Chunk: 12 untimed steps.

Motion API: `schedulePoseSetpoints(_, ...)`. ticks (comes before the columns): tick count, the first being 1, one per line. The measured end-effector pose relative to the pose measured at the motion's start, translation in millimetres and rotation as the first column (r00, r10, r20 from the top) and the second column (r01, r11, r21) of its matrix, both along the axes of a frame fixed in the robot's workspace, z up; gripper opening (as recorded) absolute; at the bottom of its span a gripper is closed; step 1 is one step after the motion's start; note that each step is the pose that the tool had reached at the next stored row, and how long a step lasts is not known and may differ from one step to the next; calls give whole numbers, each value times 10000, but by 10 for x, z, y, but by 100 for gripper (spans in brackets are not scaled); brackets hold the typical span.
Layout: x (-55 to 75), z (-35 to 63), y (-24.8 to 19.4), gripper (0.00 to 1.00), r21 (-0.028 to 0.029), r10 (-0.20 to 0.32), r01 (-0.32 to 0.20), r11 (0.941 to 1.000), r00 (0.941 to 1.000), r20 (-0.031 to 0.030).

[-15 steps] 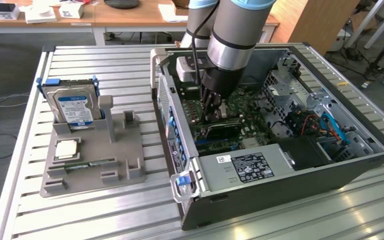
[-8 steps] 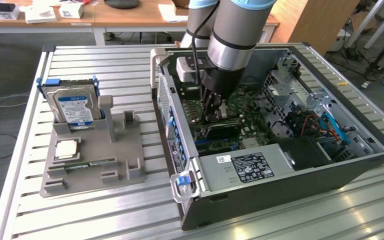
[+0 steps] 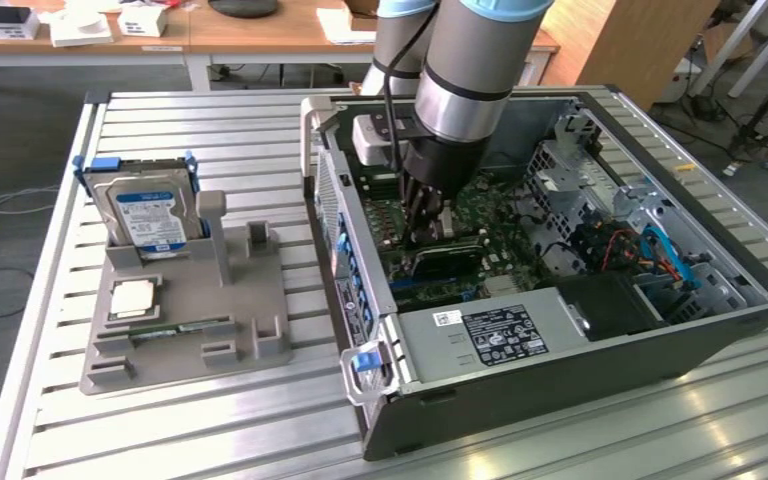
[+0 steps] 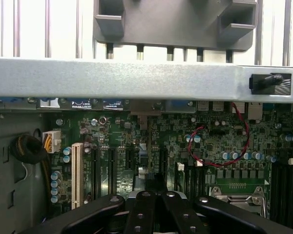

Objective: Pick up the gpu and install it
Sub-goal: 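Press down on the gpu until it lock into place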

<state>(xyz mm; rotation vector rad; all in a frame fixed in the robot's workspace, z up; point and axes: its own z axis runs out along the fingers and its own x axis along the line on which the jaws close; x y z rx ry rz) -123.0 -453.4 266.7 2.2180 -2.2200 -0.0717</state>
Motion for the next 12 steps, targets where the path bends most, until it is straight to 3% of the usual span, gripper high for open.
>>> schedulePoseSetpoints(12,0,-15,0,11,1,0,0,10000,10000,1)
